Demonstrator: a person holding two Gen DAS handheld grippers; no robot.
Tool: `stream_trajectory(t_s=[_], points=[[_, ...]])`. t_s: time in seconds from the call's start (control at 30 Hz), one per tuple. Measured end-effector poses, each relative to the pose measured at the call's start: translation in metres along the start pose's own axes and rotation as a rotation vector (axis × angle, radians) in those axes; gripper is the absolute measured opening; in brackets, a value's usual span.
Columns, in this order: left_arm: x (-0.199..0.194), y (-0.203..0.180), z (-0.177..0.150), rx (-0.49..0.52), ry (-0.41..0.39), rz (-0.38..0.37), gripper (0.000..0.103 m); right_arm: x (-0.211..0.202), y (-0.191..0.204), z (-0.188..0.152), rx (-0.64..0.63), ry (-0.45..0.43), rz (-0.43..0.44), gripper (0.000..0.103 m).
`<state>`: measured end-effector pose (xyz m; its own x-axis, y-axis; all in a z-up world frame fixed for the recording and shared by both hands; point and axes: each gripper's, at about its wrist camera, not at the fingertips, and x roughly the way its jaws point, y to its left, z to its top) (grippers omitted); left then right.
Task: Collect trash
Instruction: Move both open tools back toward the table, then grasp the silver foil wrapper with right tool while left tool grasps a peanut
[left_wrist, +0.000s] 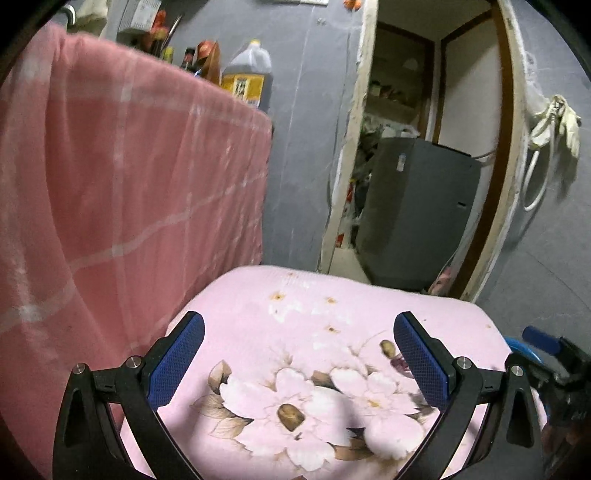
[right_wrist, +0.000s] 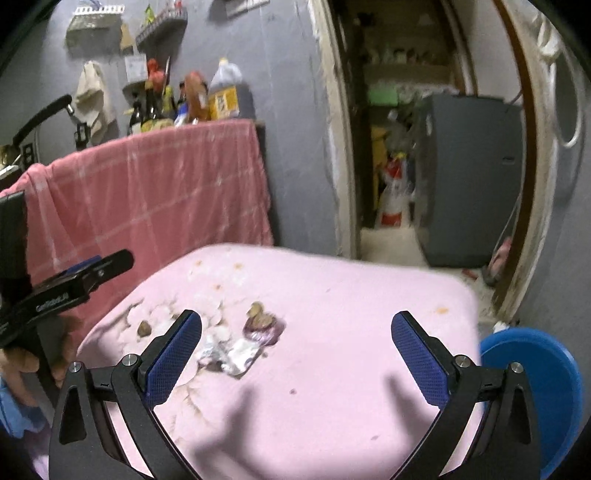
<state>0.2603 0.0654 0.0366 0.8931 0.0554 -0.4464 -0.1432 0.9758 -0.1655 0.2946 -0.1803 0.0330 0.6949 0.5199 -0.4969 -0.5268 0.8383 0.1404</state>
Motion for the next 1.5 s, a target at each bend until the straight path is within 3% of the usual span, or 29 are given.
stream_trajectory(t_s=[0.17,0.27,0.4,0.5,0.77,0.9,1.03,1.13,1.3,1.43,1.5], points=[[0.017,0.012,-0.001,-0.011,0.071,0.039,0.1,0.02,0.015,-0.005,-0.035,0.089,0.045,0.102],[0.025,0.016,-0.004,-0.013,0.104,0.061,0.1,0.031,0.024,-0.01,-0.062,0.137,0.073,0.096],[0.029,0.024,-0.008,-0.035,0.144,0.051,0.1,0.048,0.036,-0.018,-0.102,0.206,0.089,0.083],[0.023,0.029,-0.013,-0.05,0.15,0.034,0.1,0.055,0.039,-0.022,-0.118,0.239,0.083,0.078],[0.0,0.029,-0.025,-0.056,0.169,-0.003,0.1,0.058,0.035,-0.023,-0.093,0.264,0.091,0.065],[-0.005,0.025,-0.029,-0.041,0.185,-0.028,0.1,0.061,0.036,-0.022,-0.096,0.271,0.097,0.052],[-0.005,0.02,-0.032,-0.014,0.216,-0.052,0.099,0.061,0.035,-0.022,-0.09,0.27,0.104,0.049],[-0.003,0.016,-0.034,0.007,0.239,-0.078,0.092,0.062,0.034,-0.022,-0.085,0.27,0.11,0.044],[0.006,0.007,-0.039,0.038,0.297,-0.107,0.07,0.064,0.033,-0.022,-0.071,0.269,0.115,0.04],[0.008,0.006,-0.041,0.046,0.315,-0.111,0.062,0.063,0.033,-0.023,-0.061,0.269,0.118,0.035],[0.009,0.004,-0.042,0.055,0.321,-0.115,0.051,0.063,0.033,-0.023,-0.059,0.269,0.119,0.034]])
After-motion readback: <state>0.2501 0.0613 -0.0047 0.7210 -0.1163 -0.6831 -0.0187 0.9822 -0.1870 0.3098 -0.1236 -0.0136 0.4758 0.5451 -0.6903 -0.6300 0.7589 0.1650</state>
